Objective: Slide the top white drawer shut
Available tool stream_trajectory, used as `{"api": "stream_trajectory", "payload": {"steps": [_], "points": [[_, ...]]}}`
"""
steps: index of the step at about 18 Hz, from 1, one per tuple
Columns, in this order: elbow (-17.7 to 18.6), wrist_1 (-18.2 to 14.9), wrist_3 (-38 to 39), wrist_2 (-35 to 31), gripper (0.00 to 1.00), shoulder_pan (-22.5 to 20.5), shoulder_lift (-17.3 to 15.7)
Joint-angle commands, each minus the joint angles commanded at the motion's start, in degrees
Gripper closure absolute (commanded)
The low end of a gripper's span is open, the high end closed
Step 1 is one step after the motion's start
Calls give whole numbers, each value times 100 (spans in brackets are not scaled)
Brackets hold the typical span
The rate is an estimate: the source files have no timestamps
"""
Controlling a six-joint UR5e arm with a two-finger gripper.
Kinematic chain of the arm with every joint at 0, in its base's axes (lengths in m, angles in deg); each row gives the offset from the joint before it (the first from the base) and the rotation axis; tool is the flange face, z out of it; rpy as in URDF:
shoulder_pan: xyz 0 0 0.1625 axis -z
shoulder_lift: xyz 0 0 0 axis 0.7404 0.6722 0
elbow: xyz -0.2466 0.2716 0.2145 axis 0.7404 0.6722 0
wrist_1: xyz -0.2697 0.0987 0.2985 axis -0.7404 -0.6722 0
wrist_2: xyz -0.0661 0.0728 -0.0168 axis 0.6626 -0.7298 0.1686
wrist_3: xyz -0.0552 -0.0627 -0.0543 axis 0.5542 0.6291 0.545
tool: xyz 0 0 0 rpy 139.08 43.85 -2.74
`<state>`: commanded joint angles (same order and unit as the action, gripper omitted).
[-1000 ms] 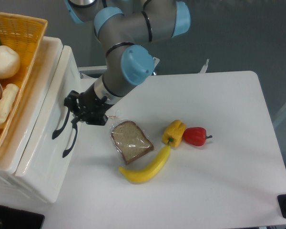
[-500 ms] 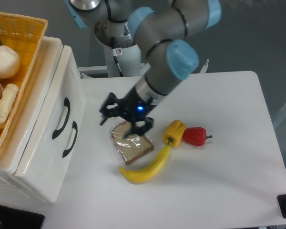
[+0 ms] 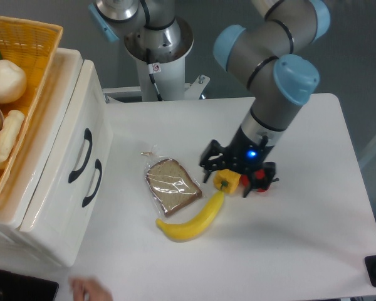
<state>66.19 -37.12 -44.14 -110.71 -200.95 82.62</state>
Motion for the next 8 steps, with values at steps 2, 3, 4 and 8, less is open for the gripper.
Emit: {"api": "stream_trajectory", "payload": {"steps": [2,3,4,8], "points": [[-27,0,-1012,-326,0,-132,88],[-27,0,-1303,-423,0,-211,106],[-18,0,-1489,-485,0,-281,141],[-53,26,-1912,-731,0,-466,308]]}}
